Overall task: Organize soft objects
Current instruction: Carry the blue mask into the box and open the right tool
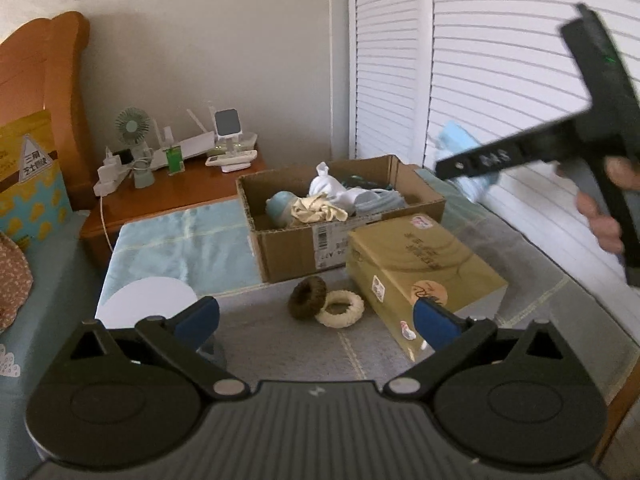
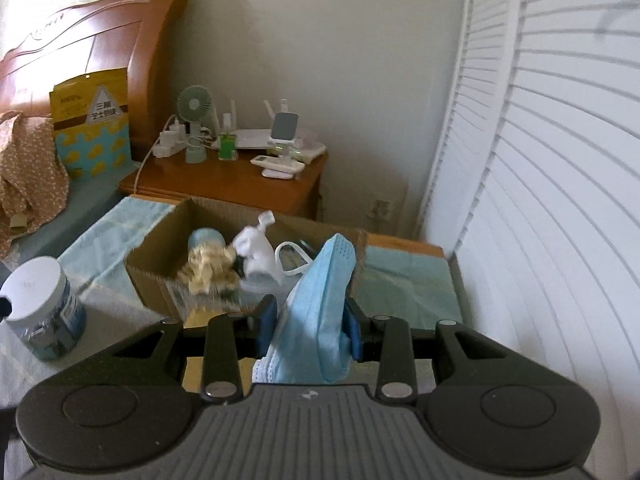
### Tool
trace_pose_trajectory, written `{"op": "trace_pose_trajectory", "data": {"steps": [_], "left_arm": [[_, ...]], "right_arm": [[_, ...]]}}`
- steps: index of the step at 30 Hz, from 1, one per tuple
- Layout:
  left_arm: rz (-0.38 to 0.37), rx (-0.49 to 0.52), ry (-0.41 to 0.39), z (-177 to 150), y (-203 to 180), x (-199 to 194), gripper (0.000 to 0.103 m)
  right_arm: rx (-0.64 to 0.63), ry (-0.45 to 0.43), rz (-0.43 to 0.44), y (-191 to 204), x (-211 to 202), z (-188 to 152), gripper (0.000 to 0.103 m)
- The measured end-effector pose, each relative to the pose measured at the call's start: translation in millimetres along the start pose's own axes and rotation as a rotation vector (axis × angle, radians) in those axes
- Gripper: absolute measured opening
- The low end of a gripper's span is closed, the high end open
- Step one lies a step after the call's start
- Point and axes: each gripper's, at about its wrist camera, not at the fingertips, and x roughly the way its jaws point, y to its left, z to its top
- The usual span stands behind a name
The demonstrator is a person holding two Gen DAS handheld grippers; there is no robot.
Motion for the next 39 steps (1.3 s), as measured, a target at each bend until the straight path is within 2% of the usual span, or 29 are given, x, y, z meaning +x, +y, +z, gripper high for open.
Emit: {"op": "trace_pose_trajectory", "data": {"steps": [9, 17, 20, 22, 23, 25, 27, 39], "left_arm": [[0.062, -0.038, 0.004, -8, 11, 2, 0.102], [0.072, -0.069, 0.025, -15, 19, 6, 0.102], [0.074, -0.070, 0.029, -16, 20, 7, 0.102], [0.072, -0.073, 0.027, -15, 21, 8, 0.102], [0.071, -0.074, 0.027, -15, 21, 8, 0.102], [0.067, -0.076, 0.027, -16, 22, 7, 0.102], [0.067, -0.077, 0.026, -16, 22, 7, 0.102], [0.049, -0.087, 0.031, -18, 22, -1, 0.102]], "right_arm": [[-0.054, 0.024, 0.036, 0, 60, 44, 0.041], [-0.036, 0.071, 0.056, -7, 102, 53, 0.041], [-0.035, 0.078, 0.042, -8, 110, 51, 0.050], [-0.047, 0.076, 0.024, -8, 112, 49, 0.069], [-0.053, 0.069, 0.015, -7, 111, 49, 0.074], [-0.048, 0.051, 0.013, -8, 107, 48, 0.091], [-0.037, 0.040, 0.024, -10, 102, 49, 0.098], [-0.062, 0.067, 0.042, 14, 57, 34, 0.103]]}}
